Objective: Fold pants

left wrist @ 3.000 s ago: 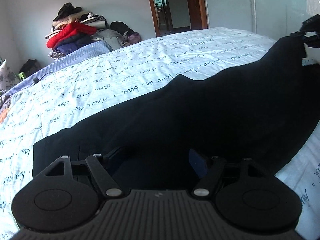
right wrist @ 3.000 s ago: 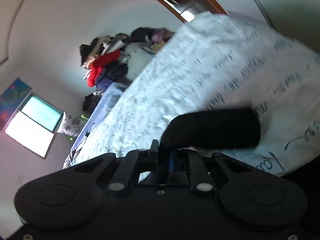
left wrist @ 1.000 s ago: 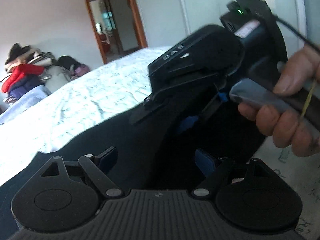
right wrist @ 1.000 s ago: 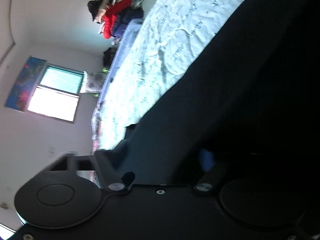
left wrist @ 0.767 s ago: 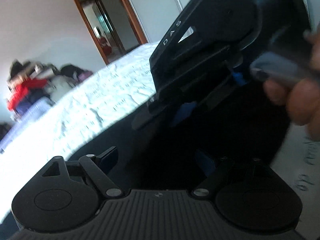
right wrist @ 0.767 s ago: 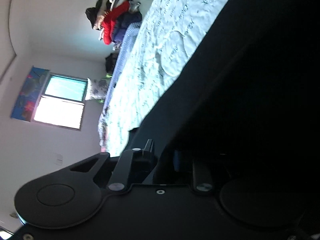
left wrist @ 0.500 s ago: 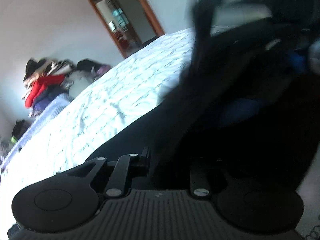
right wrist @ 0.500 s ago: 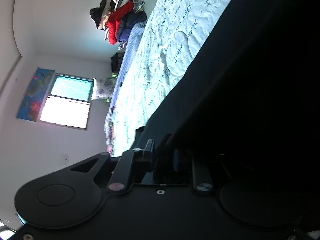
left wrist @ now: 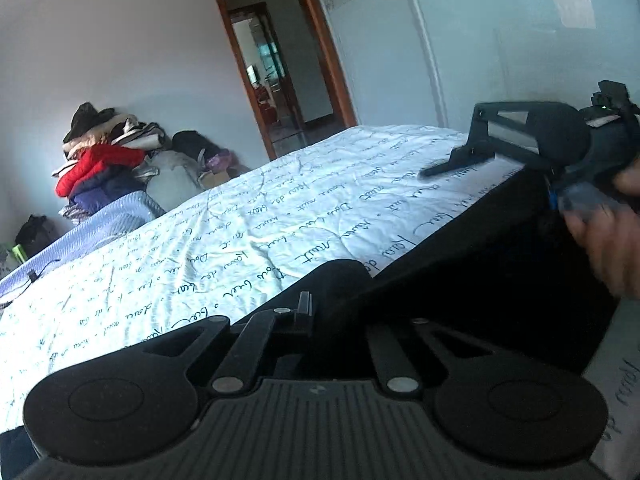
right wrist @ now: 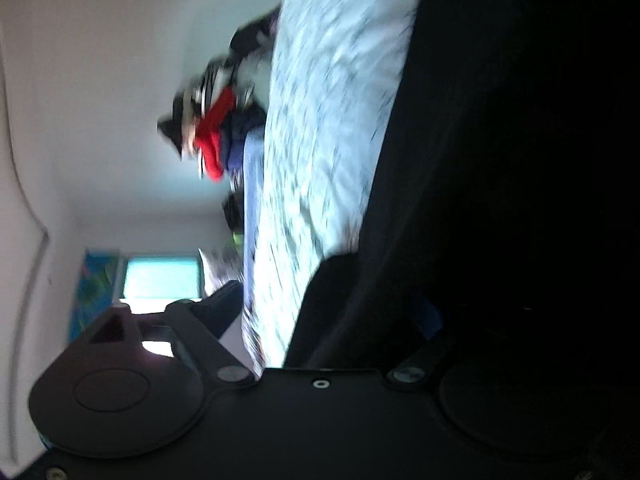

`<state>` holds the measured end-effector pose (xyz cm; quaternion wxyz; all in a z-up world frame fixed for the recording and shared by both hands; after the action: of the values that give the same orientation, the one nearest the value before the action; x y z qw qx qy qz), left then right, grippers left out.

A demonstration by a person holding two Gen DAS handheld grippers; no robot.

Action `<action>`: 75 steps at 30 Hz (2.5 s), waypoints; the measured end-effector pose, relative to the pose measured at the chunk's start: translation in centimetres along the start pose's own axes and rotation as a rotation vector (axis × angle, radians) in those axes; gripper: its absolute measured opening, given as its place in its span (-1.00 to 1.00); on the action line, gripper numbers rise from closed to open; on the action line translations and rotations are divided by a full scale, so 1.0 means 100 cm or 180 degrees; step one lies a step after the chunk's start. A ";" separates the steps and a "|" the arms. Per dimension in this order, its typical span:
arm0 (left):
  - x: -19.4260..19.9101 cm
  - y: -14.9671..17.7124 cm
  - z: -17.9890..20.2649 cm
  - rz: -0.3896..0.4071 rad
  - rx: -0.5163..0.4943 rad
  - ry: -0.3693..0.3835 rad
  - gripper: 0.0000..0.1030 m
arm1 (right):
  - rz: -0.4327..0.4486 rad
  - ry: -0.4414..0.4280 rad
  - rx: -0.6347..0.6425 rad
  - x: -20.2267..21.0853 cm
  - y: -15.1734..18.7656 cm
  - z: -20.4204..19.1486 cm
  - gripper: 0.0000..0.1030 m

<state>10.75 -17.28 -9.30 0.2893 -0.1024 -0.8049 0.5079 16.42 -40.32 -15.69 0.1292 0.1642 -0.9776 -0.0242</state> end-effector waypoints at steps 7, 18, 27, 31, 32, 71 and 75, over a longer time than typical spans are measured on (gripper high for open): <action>0.014 0.026 0.029 -0.0119 -0.0130 0.0254 -0.83 | 0.0730 0.0019 0.0237 0.064 -0.062 0.009 -0.27; 0.019 0.033 0.033 -0.0132 -0.0189 0.0305 -0.81 | 0.0702 0.0249 0.0233 0.066 -0.090 0.026 -0.86; 0.022 0.030 0.035 -0.0100 -0.0176 0.0353 -0.76 | 0.0914 0.0159 0.0744 0.097 -0.083 -0.004 -0.89; 0.033 0.043 0.047 -0.0175 -0.0154 0.0609 -0.68 | 0.0972 0.0241 0.0893 0.157 -0.073 0.005 -0.89; 0.034 0.051 0.053 -0.0222 -0.0197 0.0697 -0.65 | 0.0975 0.0349 0.0900 0.172 -0.068 0.018 -0.89; 0.048 0.026 0.086 -0.0036 0.0276 0.1534 0.01 | 0.0250 0.0949 0.2025 0.190 -0.129 0.025 0.26; 0.033 0.031 0.090 -0.0071 0.0273 0.1496 0.01 | 0.0004 0.1109 0.2423 0.191 -0.122 0.025 0.27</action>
<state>2.54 -21.13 -13.64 0.4784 -0.1965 -0.6942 0.5007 2.22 -58.10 -14.57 0.2228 0.2012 -0.8804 0.3671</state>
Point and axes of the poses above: each gripper's, at about its wrist camera, not at the fingertips, and x roughly against the way its jaws point, z to its right, y to its underside, the point moved 10 cm from there along -x, roughly the way its jaws point, and after that the axes turned 8 degrees about z, right-handed, at the moved point
